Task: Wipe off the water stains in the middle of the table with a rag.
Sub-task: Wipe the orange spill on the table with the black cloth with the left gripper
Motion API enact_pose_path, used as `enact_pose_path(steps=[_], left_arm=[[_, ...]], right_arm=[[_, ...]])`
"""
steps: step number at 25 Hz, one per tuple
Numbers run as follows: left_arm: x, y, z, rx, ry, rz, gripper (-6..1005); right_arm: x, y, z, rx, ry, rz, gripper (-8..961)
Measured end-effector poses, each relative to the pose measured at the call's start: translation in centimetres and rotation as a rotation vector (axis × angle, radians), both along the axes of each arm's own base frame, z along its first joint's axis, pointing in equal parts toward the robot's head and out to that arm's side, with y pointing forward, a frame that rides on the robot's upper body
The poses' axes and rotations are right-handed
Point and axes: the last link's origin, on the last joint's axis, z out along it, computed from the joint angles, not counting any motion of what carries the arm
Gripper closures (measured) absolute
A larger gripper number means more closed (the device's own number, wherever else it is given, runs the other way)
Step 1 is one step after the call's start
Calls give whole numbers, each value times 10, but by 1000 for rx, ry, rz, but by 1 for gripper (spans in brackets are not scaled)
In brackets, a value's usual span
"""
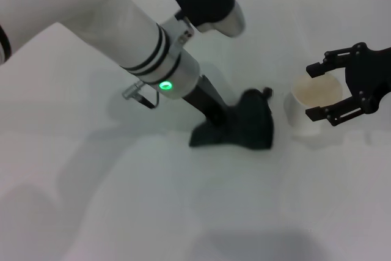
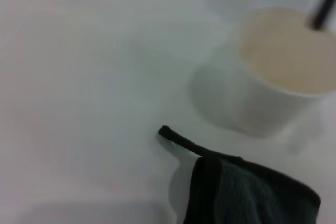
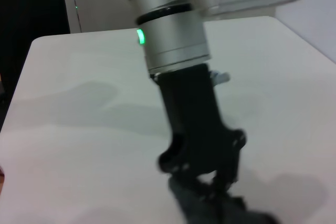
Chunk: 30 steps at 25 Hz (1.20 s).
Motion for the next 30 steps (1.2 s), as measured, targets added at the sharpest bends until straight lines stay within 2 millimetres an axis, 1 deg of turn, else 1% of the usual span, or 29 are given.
enact_pose_path(steps=[9, 11, 15, 19, 23, 26, 30], left_arm=[[-8, 26, 16, 175, -28, 49, 924], [-9, 28, 18, 190, -34, 54, 924], [-5, 21, 13, 139, -21, 35, 923], [2, 4, 0, 32, -6, -10, 923], [3, -10, -3, -66, 7, -32, 923], [2, -13, -1, -88, 11, -25, 924], [-3, -8, 7, -61, 5, -4, 924]], right_arm=[[-1, 0, -2, -7, -5, 4, 78], [-1, 0, -2, -6, -6, 4, 78], [0, 0, -2, -5, -7, 4, 78], [0, 0, -2, -3, -8, 5, 78], [0, 0, -1, -3, -9, 6, 78], [0, 0, -1, -2, -9, 6, 79], [0, 0, 0, -1, -9, 5, 79]])
